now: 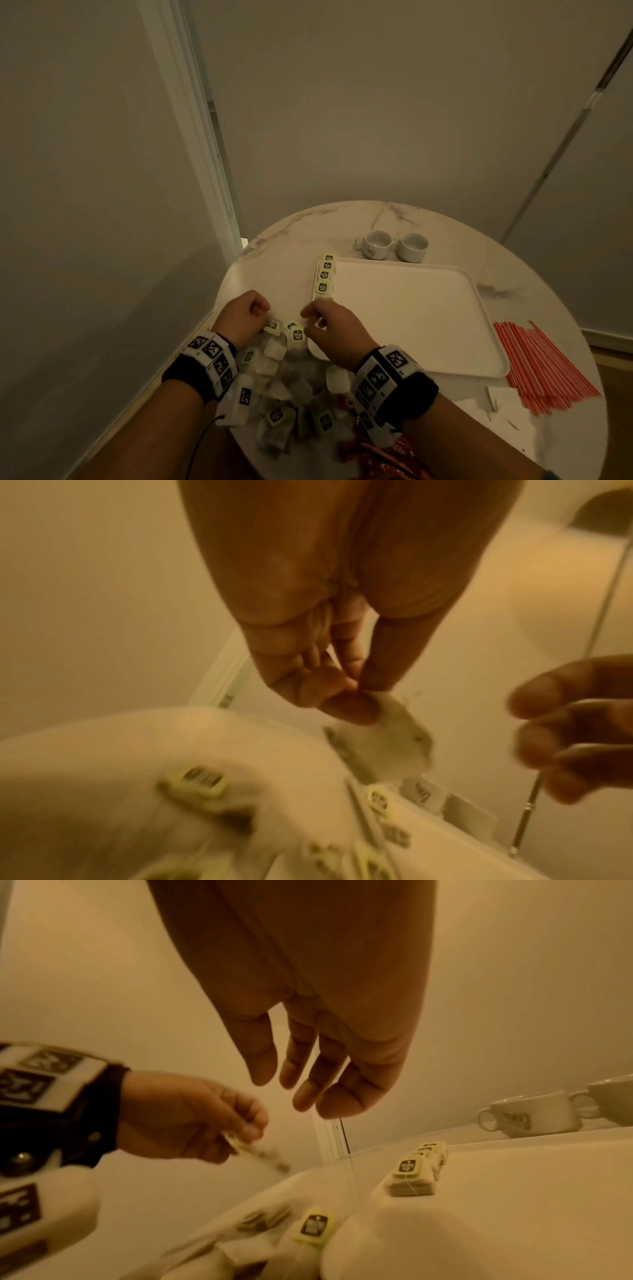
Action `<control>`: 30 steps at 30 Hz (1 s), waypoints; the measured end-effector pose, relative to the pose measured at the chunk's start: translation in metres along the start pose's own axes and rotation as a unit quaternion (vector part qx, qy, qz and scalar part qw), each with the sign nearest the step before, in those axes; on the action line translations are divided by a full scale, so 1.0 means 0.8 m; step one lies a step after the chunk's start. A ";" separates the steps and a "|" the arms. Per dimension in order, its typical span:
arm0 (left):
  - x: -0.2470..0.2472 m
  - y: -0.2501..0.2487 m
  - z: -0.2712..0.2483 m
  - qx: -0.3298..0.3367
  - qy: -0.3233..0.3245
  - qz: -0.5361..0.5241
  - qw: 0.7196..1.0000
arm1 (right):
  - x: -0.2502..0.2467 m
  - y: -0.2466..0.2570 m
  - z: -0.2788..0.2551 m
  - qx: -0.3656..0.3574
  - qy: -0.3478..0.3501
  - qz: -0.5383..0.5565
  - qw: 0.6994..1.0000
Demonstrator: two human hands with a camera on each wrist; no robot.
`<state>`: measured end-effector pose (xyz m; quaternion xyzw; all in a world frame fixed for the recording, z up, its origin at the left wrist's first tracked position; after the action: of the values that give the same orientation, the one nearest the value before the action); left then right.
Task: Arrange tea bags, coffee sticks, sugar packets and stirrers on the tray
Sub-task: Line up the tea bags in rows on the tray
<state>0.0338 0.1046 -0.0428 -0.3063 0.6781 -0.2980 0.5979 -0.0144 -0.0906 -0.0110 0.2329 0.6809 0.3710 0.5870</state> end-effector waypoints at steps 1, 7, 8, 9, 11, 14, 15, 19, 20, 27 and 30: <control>-0.003 -0.013 -0.002 0.035 0.031 -0.014 0.999 | -0.001 0.004 0.005 -0.008 0.003 0.017 1.000; -0.018 -0.091 -0.021 0.146 0.252 -0.061 0.955 | -0.016 0.019 0.027 0.055 0.106 0.234 0.965; -0.020 -0.099 -0.022 0.153 0.266 -0.069 0.949 | -0.020 0.018 0.027 0.064 0.114 0.232 0.964; -0.021 -0.106 -0.021 0.158 0.272 -0.079 0.946 | -0.023 0.017 0.027 0.068 0.119 0.234 0.963; -0.021 -0.110 -0.016 0.155 0.247 -0.096 0.952 | -0.027 0.011 0.025 0.077 0.111 0.277 0.952; -0.013 -0.103 -0.005 0.091 0.142 -0.147 0.975 | -0.032 0.001 0.024 0.094 0.063 0.376 0.920; -0.008 -0.099 -0.003 0.062 0.122 -0.160 0.977 | -0.032 -0.004 0.024 0.098 0.046 0.403 0.909; 0.014 -0.085 0.001 0.031 0.059 -0.152 0.986 | -0.026 -0.021 0.022 0.123 0.024 0.435 0.891; 0.018 -0.082 0.002 0.032 0.047 -0.145 0.988 | -0.024 -0.023 0.020 0.127 0.026 0.433 0.892; 0.026 -0.078 0.013 0.036 0.026 -0.089 0.995 | -0.019 -0.058 0.033 0.166 -0.002 0.300 0.939; 0.015 -0.068 0.019 0.019 0.000 -0.089 0.996 | -0.019 -0.083 0.048 0.217 -0.060 0.262 0.938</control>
<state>0.0511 0.0600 -0.0102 -0.3536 0.6423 -0.3630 0.5750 0.0337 -0.1341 -0.0547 0.5465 0.6235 0.3402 0.4438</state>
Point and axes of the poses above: each hand's wrist, its own z-axis towards the middle knuckle, its own x-axis out of the palm, y = z × x, the point moved 3 cm from there along z, towards the middle knuckle, and after that the axes turned 4 degrees about z, right-handed, at the moved point
